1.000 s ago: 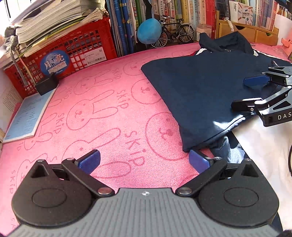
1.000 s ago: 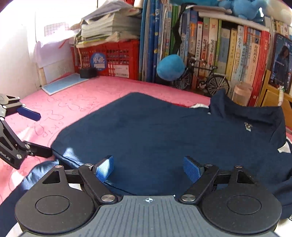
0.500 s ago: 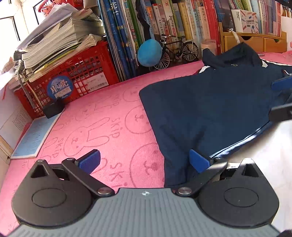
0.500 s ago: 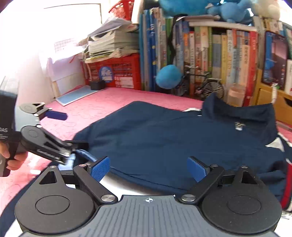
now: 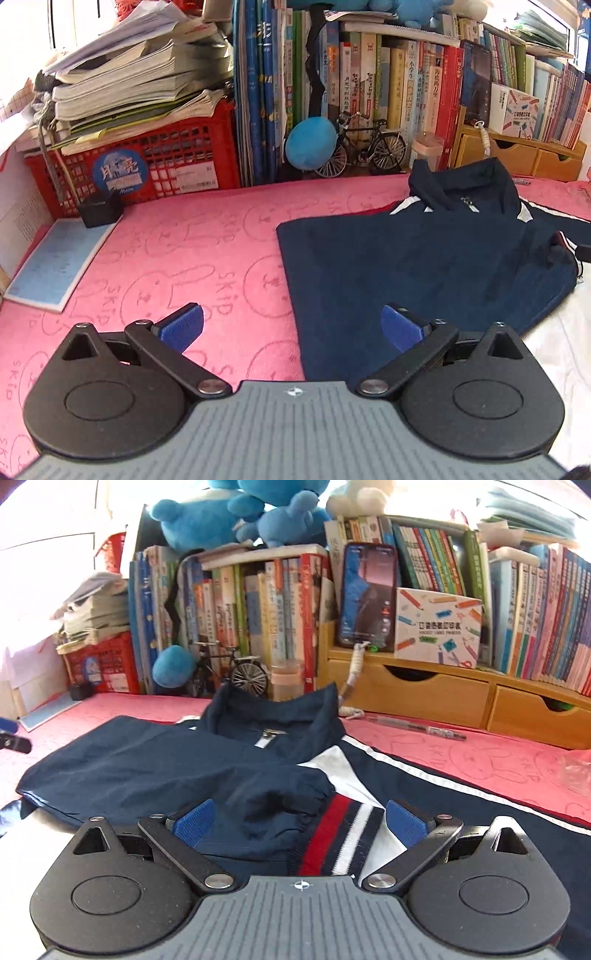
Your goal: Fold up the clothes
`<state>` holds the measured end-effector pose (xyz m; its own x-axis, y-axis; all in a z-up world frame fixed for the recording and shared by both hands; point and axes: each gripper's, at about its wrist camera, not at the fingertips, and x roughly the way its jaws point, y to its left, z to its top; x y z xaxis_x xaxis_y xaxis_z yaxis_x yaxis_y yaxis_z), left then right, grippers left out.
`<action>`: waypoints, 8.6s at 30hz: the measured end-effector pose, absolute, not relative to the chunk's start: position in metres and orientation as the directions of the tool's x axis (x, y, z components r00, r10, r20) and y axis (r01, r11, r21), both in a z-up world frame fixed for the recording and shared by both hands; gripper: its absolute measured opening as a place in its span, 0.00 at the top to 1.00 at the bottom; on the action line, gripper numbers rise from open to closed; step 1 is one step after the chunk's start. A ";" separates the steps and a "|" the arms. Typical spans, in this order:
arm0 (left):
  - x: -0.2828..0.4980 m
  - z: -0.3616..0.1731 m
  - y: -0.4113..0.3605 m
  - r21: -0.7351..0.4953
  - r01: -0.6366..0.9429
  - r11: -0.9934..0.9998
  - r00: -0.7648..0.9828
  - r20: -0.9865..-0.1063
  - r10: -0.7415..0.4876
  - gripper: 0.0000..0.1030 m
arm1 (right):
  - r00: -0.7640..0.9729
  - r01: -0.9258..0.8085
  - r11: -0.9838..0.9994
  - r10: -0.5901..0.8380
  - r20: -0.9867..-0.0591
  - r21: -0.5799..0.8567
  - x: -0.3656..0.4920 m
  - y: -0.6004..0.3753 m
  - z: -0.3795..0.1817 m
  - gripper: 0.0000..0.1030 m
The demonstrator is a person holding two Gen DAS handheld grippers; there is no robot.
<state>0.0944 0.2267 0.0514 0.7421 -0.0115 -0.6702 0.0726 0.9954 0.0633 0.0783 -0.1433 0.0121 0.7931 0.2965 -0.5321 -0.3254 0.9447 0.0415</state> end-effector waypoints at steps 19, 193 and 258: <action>0.144 0.020 0.174 0.115 -0.120 0.986 0.775 -0.609 0.166 0.00 | 0.798 -0.234 0.952 0.304 -0.521 0.196 0.059 -0.223 0.004 0.00; 0.130 0.013 0.184 -0.131 -0.173 0.976 0.772 -0.633 0.052 0.00 | 0.768 0.042 0.998 -0.062 -0.638 -0.047 0.013 -0.269 -0.023 0.00; 0.094 -0.023 0.157 -0.013 0.003 1.000 0.771 -0.637 -0.011 0.00 | 0.659 -0.301 0.915 0.402 -0.635 0.267 0.111 -0.115 0.012 0.25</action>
